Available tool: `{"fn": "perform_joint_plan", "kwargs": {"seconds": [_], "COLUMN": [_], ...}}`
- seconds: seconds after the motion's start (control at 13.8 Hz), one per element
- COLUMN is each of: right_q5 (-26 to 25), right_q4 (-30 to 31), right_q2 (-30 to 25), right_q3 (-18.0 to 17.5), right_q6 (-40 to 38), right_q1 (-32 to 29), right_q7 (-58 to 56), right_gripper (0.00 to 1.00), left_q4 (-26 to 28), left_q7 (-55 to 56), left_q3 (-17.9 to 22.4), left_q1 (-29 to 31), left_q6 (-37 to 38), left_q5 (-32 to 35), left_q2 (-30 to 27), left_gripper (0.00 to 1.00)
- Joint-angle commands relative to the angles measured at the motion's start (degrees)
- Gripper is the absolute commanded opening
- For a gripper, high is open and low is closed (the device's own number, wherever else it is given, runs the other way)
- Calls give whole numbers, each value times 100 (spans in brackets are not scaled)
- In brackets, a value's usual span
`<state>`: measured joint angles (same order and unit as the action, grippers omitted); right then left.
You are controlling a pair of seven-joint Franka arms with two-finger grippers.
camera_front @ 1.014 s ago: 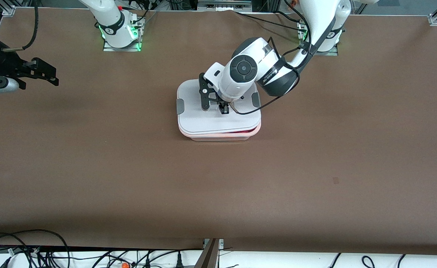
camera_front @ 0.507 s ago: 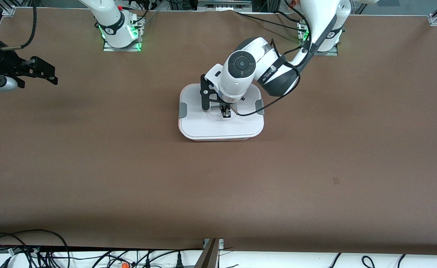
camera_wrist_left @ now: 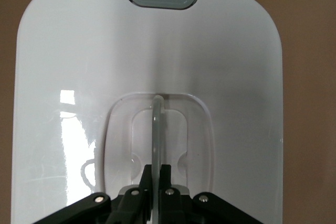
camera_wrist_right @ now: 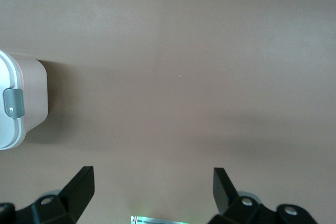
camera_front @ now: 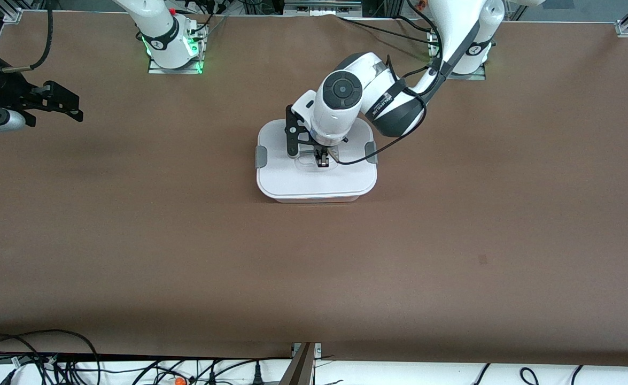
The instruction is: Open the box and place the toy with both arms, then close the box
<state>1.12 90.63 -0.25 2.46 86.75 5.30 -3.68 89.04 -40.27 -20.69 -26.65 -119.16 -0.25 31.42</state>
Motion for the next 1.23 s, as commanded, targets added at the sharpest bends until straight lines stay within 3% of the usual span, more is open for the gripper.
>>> {"fn": "perform_joint_plan", "kwargs": {"seconds": [0.0,0.43,0.51,0.58,0.8,0.94,1.16], "right_q5": [-6,-15,-15,-15,-50,-50,-50], "right_q4": [-115,-115,-115,-115,-107,-107,-107], "right_q2": [33,33,33,42,42,42,33], "right_q3": [44,35,35,35,35,35,27], "right_q6": [-61,-62,-61,-61,-96,-70,-88], "right_q1": [50,67,67,67,67,67,67], "right_q7": [61,61,61,43,25,17,8], "right_gripper": [100,100,100,100,100,100,100], "left_q4": [104,78,95,96,26,8,-97], "left_q7": [124,300,222,143,142,247,940], "left_q3": [12,12,12,3,12,21,30], "left_q1": [-50,-94,-51,37,273,459,1186], "left_q6": [-46,-28,33,112,620,1374,2369], "left_q5": [122,122,131,131,43,8,-123], "left_q2": [-5,119,23,-83,-618,-1127,-1674], "left_gripper": [0,0,56,100,100,100,100]}}
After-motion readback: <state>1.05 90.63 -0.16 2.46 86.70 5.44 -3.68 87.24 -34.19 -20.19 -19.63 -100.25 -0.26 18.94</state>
